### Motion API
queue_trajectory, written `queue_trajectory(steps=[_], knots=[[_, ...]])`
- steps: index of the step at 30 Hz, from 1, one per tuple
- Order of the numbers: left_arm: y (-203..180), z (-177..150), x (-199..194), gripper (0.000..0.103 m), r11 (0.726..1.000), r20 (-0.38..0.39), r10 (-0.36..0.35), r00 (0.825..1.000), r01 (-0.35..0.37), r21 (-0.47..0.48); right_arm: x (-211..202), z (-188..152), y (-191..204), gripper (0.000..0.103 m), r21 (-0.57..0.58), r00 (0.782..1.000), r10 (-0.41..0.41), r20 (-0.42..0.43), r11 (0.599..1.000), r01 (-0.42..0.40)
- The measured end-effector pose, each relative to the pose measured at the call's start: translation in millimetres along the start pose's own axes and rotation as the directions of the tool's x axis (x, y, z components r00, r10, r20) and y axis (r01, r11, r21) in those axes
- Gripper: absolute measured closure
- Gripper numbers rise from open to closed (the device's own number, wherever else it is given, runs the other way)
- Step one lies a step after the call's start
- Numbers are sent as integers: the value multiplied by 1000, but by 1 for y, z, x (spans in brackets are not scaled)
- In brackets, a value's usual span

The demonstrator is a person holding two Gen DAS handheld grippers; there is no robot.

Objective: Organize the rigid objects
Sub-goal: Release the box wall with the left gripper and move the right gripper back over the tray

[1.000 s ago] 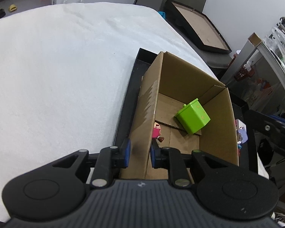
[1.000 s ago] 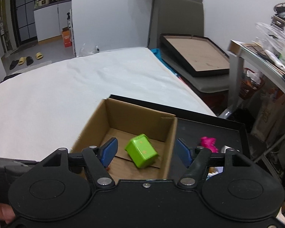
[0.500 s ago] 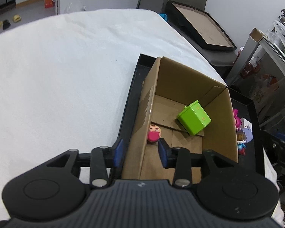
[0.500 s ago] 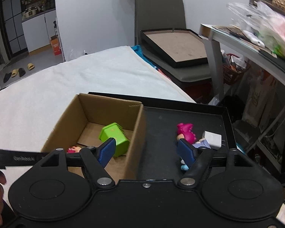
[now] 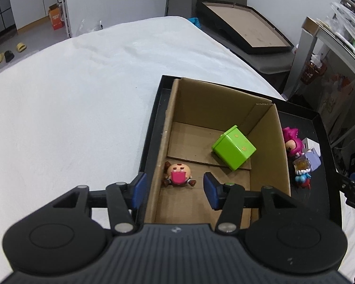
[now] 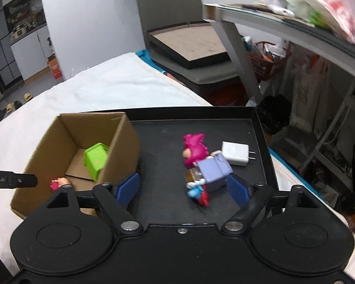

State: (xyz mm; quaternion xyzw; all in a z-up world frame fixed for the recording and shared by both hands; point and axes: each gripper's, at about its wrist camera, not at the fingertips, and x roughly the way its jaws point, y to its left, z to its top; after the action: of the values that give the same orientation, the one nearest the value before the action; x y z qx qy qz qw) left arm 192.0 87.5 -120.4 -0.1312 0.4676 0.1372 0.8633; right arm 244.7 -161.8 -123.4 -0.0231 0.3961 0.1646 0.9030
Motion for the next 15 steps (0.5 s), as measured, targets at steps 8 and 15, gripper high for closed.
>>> queue_trajectory(steps=[8,15], knots=[[-21,3,-3,51,997,26,72,997,-73,24,20,-10,-29,12,79,1000,10,-13,997,-9],[-29,10,-2,51,993,38,115,993,-116,37,48,-16,-37,16,94,998,42,-43,995,-38]])
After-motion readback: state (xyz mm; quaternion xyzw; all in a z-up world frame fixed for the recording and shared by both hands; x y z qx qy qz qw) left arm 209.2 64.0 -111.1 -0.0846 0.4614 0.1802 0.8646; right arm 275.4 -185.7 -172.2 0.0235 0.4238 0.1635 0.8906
